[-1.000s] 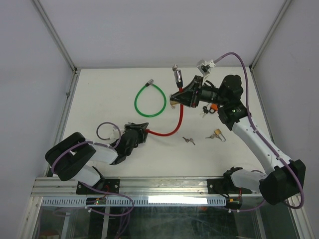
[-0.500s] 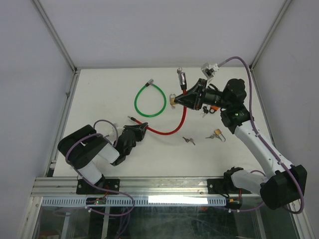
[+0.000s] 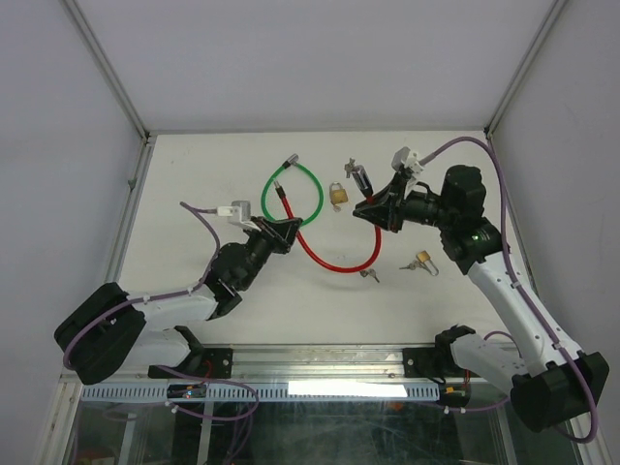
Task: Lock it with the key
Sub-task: Lock the lock.
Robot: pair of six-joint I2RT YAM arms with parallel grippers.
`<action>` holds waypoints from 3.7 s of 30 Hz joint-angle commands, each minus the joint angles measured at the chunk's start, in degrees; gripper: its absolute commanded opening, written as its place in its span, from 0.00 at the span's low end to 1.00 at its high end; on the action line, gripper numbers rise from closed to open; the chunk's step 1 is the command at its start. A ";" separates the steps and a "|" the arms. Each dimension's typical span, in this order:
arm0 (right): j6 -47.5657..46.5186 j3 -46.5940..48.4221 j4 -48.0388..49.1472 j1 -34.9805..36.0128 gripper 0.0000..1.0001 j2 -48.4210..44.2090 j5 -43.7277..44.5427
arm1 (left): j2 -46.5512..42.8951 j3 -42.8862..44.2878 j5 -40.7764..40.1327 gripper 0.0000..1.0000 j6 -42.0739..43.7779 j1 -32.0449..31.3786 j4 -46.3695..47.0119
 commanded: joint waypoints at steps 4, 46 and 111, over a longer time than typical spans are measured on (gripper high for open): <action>-12.90 -1.60 -4.68 -0.84 0.00 -0.39 6.01 | -3.42 9.86 8.73 0.00 36.90 -8.83 -12.32; -24.17 0.56 -20.00 0.58 0.00 5.87 -1.98 | -4.25 18.50 8.81 0.00 57.41 -15.96 -34.37; -30.74 4.19 -31.49 5.08 0.00 12.08 3.79 | -6.00 14.71 19.14 0.00 65.89 -9.78 -36.89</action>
